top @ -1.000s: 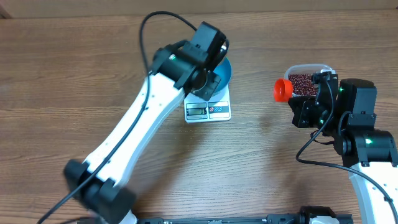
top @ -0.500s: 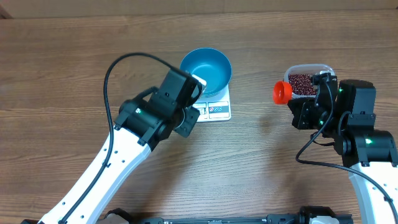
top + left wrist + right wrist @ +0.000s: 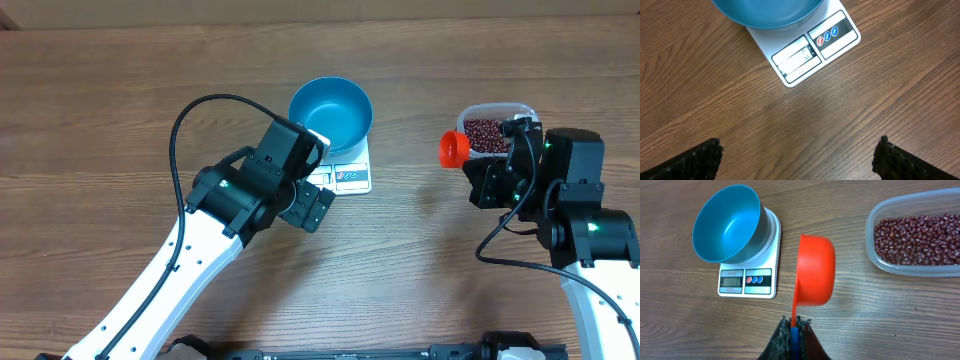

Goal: Scoop item into bowl and weigh 150g on scale
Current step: 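Pull left gripper back to hover beside the scale display, then move the red scoop with right gripper over the bean tub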

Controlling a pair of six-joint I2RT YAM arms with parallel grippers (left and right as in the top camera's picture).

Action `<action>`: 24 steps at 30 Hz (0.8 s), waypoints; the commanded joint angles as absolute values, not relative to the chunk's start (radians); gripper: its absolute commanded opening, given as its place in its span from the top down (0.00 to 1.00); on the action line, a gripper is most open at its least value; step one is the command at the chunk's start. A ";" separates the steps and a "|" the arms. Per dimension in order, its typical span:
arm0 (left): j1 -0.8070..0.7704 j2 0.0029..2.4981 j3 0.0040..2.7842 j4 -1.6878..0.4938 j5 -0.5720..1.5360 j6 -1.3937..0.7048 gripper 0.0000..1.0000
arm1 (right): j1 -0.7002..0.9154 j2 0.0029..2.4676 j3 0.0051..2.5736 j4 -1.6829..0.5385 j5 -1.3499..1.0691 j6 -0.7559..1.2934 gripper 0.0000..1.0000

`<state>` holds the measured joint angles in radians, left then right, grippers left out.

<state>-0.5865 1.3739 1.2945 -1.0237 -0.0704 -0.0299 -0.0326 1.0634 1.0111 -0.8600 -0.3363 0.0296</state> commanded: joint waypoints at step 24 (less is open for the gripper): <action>-0.582 1.361 1.285 -1.019 -0.055 -0.041 0.00 | -0.037 1.188 1.422 -1.108 -0.030 0.023 0.97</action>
